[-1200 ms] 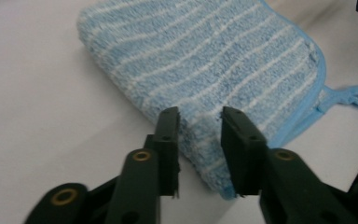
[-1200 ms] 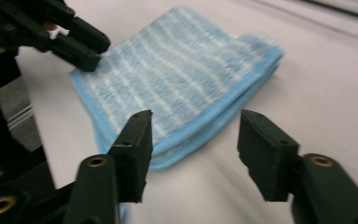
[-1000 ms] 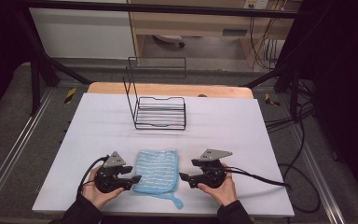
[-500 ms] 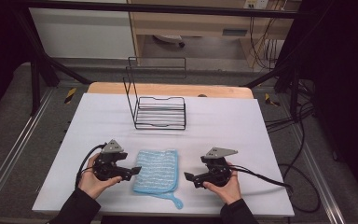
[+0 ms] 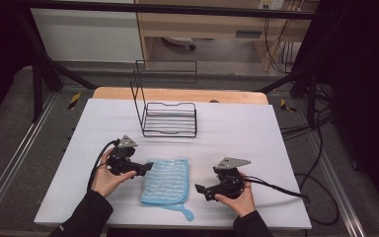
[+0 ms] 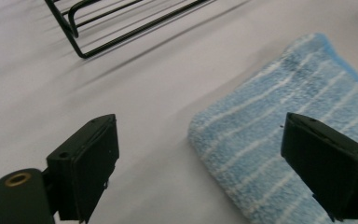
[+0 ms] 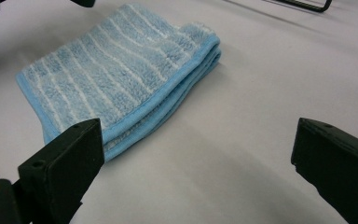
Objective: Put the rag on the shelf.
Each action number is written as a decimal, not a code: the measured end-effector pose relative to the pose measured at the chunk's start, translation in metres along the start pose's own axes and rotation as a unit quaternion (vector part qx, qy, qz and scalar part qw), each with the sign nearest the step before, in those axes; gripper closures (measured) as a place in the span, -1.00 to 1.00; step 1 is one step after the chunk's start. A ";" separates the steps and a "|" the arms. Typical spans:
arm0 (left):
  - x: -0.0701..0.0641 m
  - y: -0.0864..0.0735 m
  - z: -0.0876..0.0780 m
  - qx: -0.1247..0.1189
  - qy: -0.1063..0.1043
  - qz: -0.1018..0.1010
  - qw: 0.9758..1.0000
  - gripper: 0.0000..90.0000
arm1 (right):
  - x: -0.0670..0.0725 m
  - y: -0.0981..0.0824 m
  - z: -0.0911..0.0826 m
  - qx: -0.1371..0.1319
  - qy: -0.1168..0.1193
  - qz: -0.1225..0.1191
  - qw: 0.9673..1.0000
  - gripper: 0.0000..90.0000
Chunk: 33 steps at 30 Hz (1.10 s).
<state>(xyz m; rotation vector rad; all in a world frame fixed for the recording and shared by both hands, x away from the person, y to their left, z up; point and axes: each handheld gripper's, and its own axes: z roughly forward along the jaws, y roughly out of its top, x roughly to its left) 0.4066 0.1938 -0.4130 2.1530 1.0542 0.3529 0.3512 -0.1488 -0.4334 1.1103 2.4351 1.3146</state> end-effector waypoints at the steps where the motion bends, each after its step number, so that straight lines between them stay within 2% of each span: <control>1: 0.001 0.000 0.003 0.003 0.006 -0.001 1.000 -0.71 | 0.000 0.000 0.000 0.002 -0.001 0.001 1.000 -0.93; 2: 0.001 -0.001 0.005 0.003 0.009 -0.002 1.000 -0.67 | 0.000 0.000 0.000 0.003 -0.002 0.002 1.000 -0.93; 6: 0.003 -0.005 0.015 -0.002 -0.001 -0.027 1.000 -0.38 | 0.000 0.000 0.001 0.004 -0.003 0.003 1.000 -0.93; 7: 0.003 -0.005 0.017 -0.001 -0.001 -0.029 1.000 -0.24 | -0.001 0.000 0.002 0.004 -0.004 0.002 1.000 -0.93; 9: 0.004 -0.006 0.022 0.004 -0.001 -0.032 0.999 -0.16 | -0.001 0.000 0.002 0.004 -0.004 0.003 1.000 -0.93; 14: 0.005 -0.009 0.027 0.016 -0.018 -0.043 0.999 0.15 | 0.000 -0.001 0.004 0.007 -0.005 0.004 1.000 -0.93; 20: 0.004 -0.013 0.029 0.015 -0.040 -0.052 0.998 0.49 | -0.001 0.000 0.004 0.007 -0.005 0.004 1.000 -0.92; 25: 0.001 -0.014 0.030 0.017 -0.038 -0.045 0.998 0.60 | -0.004 0.003 0.006 0.003 -0.003 0.009 1.000 -0.92; 30: 0.001 -0.014 0.031 0.020 -0.043 -0.050 0.998 0.68 | -0.008 0.009 0.010 -0.009 -0.009 0.021 1.000 -0.93; 33: 0.000 -0.013 0.031 0.020 -0.043 -0.047 0.998 0.70 | -0.010 0.018 0.013 -0.010 -0.014 0.016 1.000 -0.95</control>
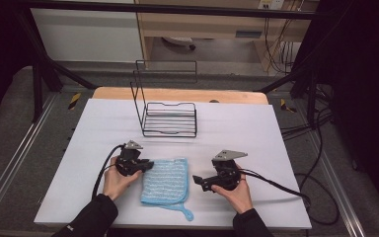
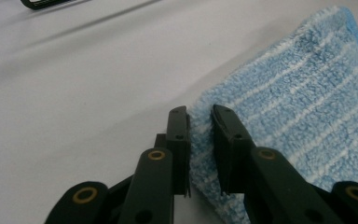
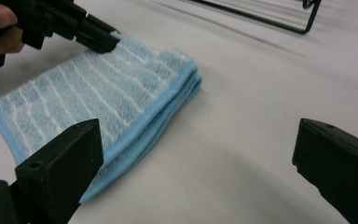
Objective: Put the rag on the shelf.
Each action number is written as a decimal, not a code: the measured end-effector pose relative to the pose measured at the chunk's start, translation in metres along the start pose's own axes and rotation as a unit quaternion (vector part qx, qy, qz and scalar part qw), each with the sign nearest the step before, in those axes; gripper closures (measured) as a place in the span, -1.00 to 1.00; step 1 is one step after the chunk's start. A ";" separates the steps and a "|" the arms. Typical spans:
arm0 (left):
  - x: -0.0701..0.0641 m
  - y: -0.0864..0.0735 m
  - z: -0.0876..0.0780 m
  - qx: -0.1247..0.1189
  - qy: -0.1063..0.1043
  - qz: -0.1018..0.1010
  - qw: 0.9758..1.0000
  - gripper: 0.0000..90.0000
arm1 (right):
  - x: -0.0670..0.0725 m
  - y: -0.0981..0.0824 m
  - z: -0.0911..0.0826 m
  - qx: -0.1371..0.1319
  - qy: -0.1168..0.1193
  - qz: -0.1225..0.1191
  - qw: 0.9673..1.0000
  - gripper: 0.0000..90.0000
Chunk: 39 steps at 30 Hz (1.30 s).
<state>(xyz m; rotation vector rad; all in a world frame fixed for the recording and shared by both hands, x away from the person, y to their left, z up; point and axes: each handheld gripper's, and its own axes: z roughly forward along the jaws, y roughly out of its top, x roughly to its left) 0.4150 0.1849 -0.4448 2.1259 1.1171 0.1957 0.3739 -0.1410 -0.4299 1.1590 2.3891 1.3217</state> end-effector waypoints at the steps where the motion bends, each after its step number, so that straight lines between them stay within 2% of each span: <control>1: 0.000 0.000 0.000 0.000 0.001 0.002 1.000 0.71 | 0.000 0.003 0.002 -0.002 0.002 0.000 1.000 -0.95; 9: -0.001 0.000 0.000 -0.001 0.001 0.009 1.000 0.71 | 0.003 0.027 0.032 0.000 0.000 0.000 1.000 -0.87; 11: -0.001 -0.001 0.000 -0.002 0.002 0.010 1.000 0.71 | 0.003 0.029 0.041 0.004 0.001 0.008 1.000 -0.83; 17: -0.001 -0.001 0.000 -0.003 0.000 0.014 1.000 0.71 | -0.001 0.027 0.064 0.013 0.002 0.014 1.000 -0.52; 18: -0.001 -0.001 0.000 -0.003 0.000 0.015 1.000 0.71 | -0.002 0.025 0.069 0.023 -0.001 0.022 0.999 -0.45; 19: 0.000 -0.001 0.000 -0.003 0.000 0.017 1.000 0.71 | -0.002 0.025 0.069 0.023 -0.001 0.022 0.999 -0.45; 22: -0.001 -0.001 0.000 -0.004 0.000 0.018 1.000 0.71 | -0.002 0.023 0.072 0.028 -0.002 0.019 0.999 -0.27; 26: -0.001 -0.001 0.000 -0.003 0.000 0.021 1.000 0.71 | 0.000 0.021 0.071 0.032 0.006 0.019 0.999 -0.02; 28: -0.001 -0.001 0.000 -0.003 0.000 0.021 1.000 0.71 | 0.001 0.020 0.072 0.033 0.009 0.019 0.999 0.03; 30: -0.001 -0.001 0.000 -0.003 0.000 0.021 1.000 0.71 | 0.002 0.020 0.072 0.035 0.017 0.022 0.999 0.19; 39: 0.000 -0.001 0.000 -0.005 -0.002 0.020 1.000 0.71 | 0.004 0.018 0.073 0.039 0.033 0.042 0.998 0.47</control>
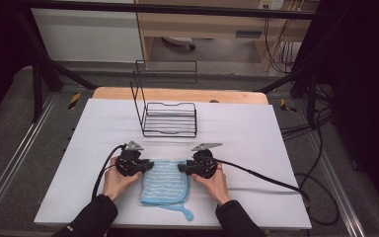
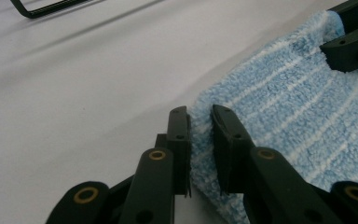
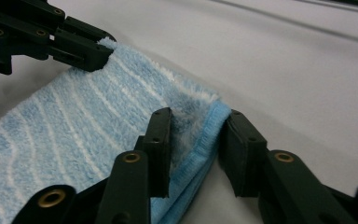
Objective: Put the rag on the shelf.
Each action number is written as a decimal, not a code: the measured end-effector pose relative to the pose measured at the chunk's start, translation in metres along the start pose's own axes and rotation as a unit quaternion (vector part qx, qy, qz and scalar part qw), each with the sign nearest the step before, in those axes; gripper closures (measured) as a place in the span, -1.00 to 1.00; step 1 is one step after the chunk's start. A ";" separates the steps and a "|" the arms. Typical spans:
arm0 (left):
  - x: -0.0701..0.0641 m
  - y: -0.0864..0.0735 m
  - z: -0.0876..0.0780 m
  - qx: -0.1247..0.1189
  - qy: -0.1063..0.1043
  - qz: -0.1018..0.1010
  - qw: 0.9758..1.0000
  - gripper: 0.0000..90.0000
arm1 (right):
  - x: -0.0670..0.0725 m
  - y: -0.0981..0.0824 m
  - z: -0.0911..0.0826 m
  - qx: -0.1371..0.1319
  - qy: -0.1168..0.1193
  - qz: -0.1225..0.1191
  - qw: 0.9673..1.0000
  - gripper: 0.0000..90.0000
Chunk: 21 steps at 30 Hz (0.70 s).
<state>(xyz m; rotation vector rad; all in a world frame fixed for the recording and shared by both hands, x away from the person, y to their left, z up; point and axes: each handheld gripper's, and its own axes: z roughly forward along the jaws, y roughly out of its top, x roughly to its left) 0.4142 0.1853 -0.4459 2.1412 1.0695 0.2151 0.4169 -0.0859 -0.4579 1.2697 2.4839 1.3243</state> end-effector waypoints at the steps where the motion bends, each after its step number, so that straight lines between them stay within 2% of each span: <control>1: 0.000 0.000 0.000 -0.001 -0.001 -0.003 1.000 0.71 | 0.000 0.000 0.000 0.000 0.002 0.003 1.000 0.50; 7: -0.001 0.001 0.000 -0.001 0.001 -0.004 1.000 0.76 | 0.000 0.001 0.000 -0.002 0.003 0.017 1.000 0.71; 9: 0.000 0.001 -0.001 -0.001 -0.004 -0.009 1.000 0.78 | 0.000 0.002 -0.001 -0.002 0.005 0.020 1.000 0.76; 12: 0.003 0.001 -0.002 -0.004 -0.014 -0.017 1.000 0.79 | 0.000 0.003 -0.003 0.000 0.010 0.023 1.000 0.79; 17: 0.004 0.001 -0.006 -0.011 -0.018 -0.015 1.000 0.80 | 0.000 0.005 -0.006 -0.002 0.017 0.027 1.000 0.82; 21: 0.004 0.002 -0.015 -0.025 -0.020 -0.013 0.999 0.80 | 0.003 0.008 -0.012 -0.014 0.027 0.028 0.999 0.82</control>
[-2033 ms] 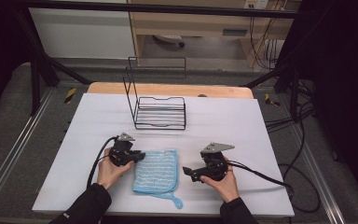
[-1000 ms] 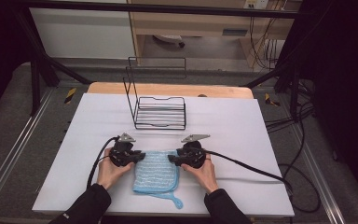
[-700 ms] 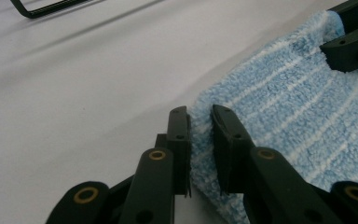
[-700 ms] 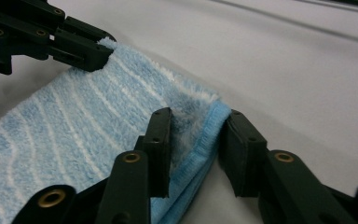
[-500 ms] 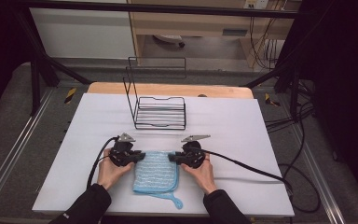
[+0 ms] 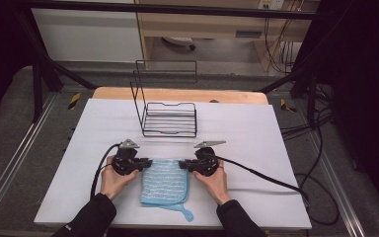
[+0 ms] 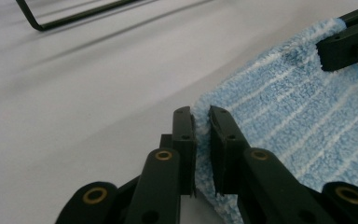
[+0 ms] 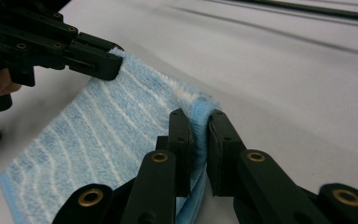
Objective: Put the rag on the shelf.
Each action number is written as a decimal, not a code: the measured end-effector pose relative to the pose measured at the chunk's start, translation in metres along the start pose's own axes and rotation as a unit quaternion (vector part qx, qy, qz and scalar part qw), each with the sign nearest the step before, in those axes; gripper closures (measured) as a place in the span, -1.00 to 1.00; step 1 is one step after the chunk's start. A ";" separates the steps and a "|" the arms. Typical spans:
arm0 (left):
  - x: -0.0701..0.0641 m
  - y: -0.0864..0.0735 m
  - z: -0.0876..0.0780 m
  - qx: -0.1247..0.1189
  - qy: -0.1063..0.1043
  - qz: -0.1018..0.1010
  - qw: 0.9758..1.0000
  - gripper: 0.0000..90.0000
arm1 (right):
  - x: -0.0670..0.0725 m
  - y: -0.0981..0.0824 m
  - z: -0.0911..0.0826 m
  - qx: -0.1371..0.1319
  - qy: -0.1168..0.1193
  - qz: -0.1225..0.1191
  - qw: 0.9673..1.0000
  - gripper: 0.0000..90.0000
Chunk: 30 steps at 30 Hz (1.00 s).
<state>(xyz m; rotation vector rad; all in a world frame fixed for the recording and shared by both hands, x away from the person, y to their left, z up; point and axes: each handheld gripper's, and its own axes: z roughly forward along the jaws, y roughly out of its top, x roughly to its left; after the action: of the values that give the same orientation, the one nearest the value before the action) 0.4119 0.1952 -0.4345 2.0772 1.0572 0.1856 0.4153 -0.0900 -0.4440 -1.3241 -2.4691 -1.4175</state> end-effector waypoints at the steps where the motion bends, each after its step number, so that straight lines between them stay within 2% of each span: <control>1: -0.001 0.001 -0.003 -0.005 0.000 0.000 1.000 0.80 | 0.001 0.001 -0.002 -0.003 0.003 0.001 1.000 0.82; 8: -0.007 0.005 -0.019 -0.038 -0.004 0.008 0.999 0.80 | 0.006 0.007 -0.015 -0.028 0.015 -0.003 0.999 0.82; 13: -0.011 0.010 -0.031 -0.063 -0.007 0.010 0.998 0.80 | 0.010 0.012 -0.028 -0.054 0.022 -0.011 0.998 0.82; 18: -0.018 0.014 -0.039 -0.081 -0.005 0.018 0.997 0.80 | 0.013 0.016 -0.037 -0.068 0.023 -0.016 0.997 0.82; 30: -0.030 0.023 -0.060 -0.125 0.001 0.027 0.992 0.80 | 0.031 0.027 -0.061 -0.108 0.014 -0.061 0.992 0.83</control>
<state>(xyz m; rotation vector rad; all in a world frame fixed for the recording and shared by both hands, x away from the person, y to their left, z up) 0.3803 0.2003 -0.3714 1.8805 0.9277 0.3308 0.3902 -0.1060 -0.3764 -1.1908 -2.4759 -1.7606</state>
